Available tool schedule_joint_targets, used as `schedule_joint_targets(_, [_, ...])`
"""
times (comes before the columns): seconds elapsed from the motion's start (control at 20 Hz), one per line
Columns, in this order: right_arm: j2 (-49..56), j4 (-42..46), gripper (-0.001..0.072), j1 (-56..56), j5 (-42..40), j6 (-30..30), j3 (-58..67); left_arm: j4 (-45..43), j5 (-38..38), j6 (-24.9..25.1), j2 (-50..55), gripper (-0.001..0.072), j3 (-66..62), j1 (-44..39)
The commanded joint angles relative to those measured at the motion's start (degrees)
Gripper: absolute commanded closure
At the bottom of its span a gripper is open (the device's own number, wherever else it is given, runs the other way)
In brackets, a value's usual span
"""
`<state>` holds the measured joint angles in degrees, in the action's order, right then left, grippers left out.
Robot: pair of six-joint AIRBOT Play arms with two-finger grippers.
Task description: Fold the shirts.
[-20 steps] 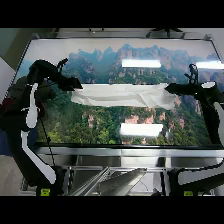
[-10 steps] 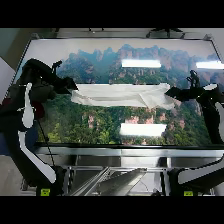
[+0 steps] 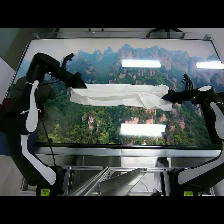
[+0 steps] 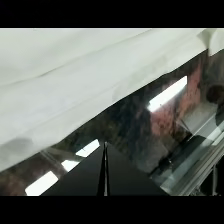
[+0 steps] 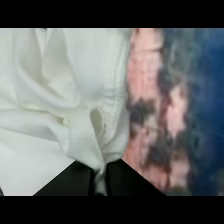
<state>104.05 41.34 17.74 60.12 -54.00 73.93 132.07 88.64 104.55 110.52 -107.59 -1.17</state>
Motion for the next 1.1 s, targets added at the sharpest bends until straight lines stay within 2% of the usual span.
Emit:
schedule_joint_targets(0.0, [-2.7,-3.3,0.0692,0.0,4.9,0.9,2.4,0.2,-9.7,0.5,1.1,0.0692,0.0,-8.0])
schedule_joint_targets(0.3, [-12.1,-8.3,0.0693,0.0,19.1,-0.1,14.8,0.1,-27.5,0.2,11.1,0.0692,-0.6,-25.5])
schedule_joint_targets(0.5, [-13.3,-12.6,0.0692,0.0,24.6,-2.0,22.4,0.0,-28.6,-5.1,18.8,0.0692,-9.8,-30.9])
schedule_joint_targets(0.65, [-13.3,-13.1,0.0692,-0.1,26.4,-2.4,23.9,1.0,-29.8,-6.3,20.3,0.0693,-13.4,-31.6])
schedule_joint_targets(0.75, [-13.3,-13.1,0.0692,-0.4,26.4,-3.0,23.9,3.9,-25.9,-5.9,17.1,0.0693,-13.3,-29.8])
schedule_joint_targets(0.95, [-13.3,-13.2,0.0692,-6.6,25.5,-4.7,23.9,4.5,-10.6,-0.9,2.2,0.0693,-13.1,-21.7])
schedule_joint_targets(1.05, [-13.2,-13.2,0.0692,-14.0,21.1,-5.8,23.8,4.4,-9.1,-0.9,-7.5,0.0693,-8.9,-16.7])
